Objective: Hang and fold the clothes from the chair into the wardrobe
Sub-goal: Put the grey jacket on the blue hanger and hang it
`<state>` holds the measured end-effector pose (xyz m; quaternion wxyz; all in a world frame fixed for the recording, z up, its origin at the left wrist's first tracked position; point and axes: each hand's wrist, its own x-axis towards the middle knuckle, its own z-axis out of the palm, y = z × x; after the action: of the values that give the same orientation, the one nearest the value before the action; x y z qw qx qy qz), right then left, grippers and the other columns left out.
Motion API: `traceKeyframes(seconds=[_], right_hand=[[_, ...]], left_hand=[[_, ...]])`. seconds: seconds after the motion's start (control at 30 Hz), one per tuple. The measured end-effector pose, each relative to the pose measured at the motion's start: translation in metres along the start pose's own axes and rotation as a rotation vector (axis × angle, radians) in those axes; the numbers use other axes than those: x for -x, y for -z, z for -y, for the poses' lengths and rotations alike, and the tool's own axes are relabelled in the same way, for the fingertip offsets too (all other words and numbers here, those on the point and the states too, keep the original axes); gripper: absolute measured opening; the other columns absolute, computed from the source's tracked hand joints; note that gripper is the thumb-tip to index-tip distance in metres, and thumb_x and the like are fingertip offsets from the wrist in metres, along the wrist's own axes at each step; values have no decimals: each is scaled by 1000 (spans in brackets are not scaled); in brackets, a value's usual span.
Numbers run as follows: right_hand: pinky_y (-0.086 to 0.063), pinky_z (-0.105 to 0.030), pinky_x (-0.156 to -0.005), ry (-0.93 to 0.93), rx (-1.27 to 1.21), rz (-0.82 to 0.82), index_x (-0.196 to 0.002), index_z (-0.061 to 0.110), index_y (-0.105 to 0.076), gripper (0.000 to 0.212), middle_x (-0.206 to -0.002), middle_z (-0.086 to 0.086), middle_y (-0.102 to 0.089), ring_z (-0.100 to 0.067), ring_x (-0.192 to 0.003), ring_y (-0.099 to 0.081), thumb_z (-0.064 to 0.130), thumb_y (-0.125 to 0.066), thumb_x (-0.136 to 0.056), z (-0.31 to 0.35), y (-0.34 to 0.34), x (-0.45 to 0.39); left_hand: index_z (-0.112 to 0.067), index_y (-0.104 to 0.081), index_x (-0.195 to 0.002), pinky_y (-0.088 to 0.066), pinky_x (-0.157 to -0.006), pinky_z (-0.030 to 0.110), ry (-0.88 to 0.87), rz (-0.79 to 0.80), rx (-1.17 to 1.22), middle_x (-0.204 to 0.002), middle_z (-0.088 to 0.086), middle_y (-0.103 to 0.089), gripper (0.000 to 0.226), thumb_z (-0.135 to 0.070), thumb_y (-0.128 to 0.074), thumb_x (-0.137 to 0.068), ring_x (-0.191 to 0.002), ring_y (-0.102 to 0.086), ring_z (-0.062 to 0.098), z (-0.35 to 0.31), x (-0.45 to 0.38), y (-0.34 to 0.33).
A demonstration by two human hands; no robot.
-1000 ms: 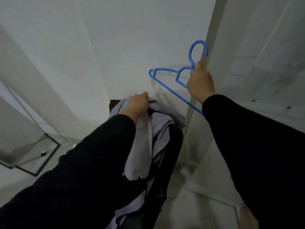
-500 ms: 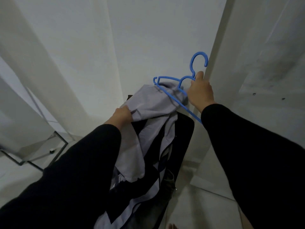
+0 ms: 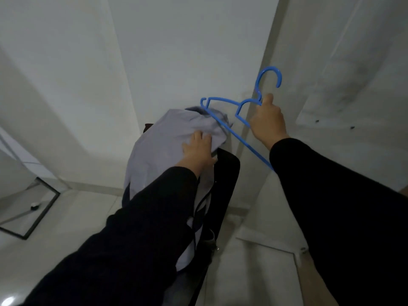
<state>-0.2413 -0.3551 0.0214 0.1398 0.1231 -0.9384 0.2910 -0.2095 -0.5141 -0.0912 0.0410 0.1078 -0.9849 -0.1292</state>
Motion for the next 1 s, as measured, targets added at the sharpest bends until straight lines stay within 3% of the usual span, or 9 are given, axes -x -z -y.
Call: traceKeyframes(seconds=[0.13, 0.3, 0.43, 0.53, 0.73, 0.83, 0.93, 1.0], right_hand=[[-40, -34, -70, 10, -11, 1, -124, 2, -36, 26, -109, -21, -59, -35, -95, -59, 9, -35, -100, -17, 0, -19], [-40, -30, -67, 22, -17, 17, -128, 4, -34, 31, -101, -18, -59, -27, -78, -53, 4, -37, -97, -34, 2, -46], [-38, -33, -68, 60, -14, 22, -131, 5, -36, 34, -108, -20, -60, -32, -88, -57, 4, -36, -98, -41, 3, -66], [-35, -33, -67, 102, -18, 14, -128, 4, -38, 29, -107, -20, -61, -30, -85, -55, 7, -33, -99, -35, 3, -73], [-37, -33, -67, 113, -194, -14, -125, 8, -38, 25, -105, -18, -60, -25, -78, -49, 10, -32, -101, -5, 10, -74], [-36, -32, -67, 134, -218, -16, -124, 7, -38, 25, -105, -18, -60, -24, -79, -48, 9, -32, -101, 14, 17, -66], [-39, -34, -68, 144, -255, -41, -124, 7, -38, 24, -103, -16, -59, -24, -80, -50, 9, -32, -101, 32, 24, -53], [-39, -31, -68, 153, -274, -61, -124, 8, -38, 24, -97, -12, -55, -23, -78, -50, 11, -33, -101, 43, 28, -40]], left_hand=[[-14, -17, -142, -33, -101, 53, 33, -73, -146, -144, 13, -19, 83, -44, -63, -80, -133, -22, 32, -23, -28, -4], [-17, -19, -142, -35, -99, 53, 136, -126, -196, -143, 12, -22, 75, -27, -61, -81, -131, -27, 30, -40, -61, 5], [-16, -40, -130, -36, -97, 53, 211, -133, -115, -137, 13, -40, 41, -22, -51, -90, -128, -38, 32, -34, -78, 32], [-10, -41, -124, -38, -99, 52, 308, -197, 45, -129, 20, -51, 30, -17, -41, -95, -120, -49, 38, -25, -83, 63], [5, -36, -128, -38, -94, 42, 388, -376, 299, -131, 31, -48, 37, -18, -33, -99, -120, -47, 44, -4, -71, 135], [-1, -34, -129, -39, -86, 37, 320, -340, 422, -123, 22, -51, 50, -36, -48, -96, -112, -50, 34, 6, -52, 164], [-8, -43, -116, -36, -79, 30, 182, -262, 206, -107, 9, -53, 62, -50, -70, -78, -101, -50, 24, 17, -25, 187], [-9, -43, -101, -37, -81, 32, 169, -226, -16, -100, 11, -58, 44, -45, -63, -85, -105, -55, 30, 25, -11, 198]])
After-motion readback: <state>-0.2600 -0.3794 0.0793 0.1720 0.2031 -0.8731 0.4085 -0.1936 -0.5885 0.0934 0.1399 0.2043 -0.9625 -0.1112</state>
